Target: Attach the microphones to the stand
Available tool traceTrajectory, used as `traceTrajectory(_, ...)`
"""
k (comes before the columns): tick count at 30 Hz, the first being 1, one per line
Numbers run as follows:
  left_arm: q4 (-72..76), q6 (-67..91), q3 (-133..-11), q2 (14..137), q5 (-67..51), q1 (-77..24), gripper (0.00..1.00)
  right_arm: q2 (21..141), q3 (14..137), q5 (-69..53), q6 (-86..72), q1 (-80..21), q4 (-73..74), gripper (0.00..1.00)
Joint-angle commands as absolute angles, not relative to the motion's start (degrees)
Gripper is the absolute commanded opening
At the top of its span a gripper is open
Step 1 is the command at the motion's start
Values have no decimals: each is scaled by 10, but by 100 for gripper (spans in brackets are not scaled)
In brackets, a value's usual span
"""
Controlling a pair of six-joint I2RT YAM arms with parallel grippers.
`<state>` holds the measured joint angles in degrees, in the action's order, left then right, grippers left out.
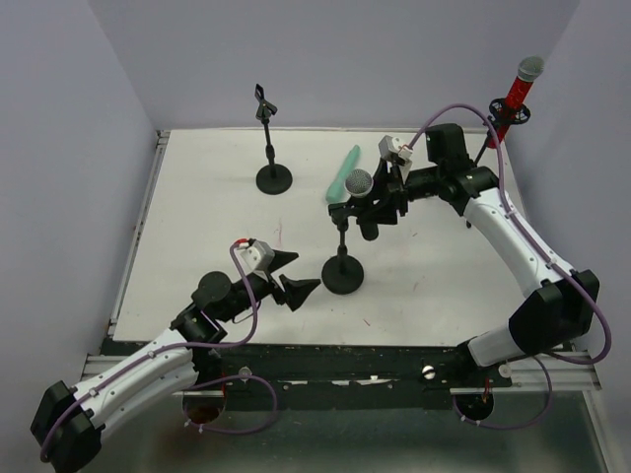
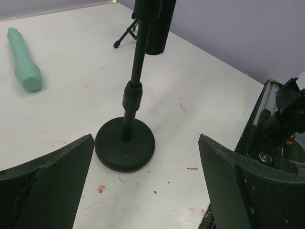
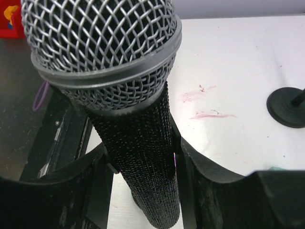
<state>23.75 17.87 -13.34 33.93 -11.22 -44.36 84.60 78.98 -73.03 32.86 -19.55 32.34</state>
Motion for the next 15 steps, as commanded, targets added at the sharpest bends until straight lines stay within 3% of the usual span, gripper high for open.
traceTrajectory(1,222,184,-127,316,-105,-445,98,849,869,-702,314,-199,332,31)
traceTrajectory(15,168,186,-124,253,-96,-445,98,932,995,-356,145,-162,135,29)
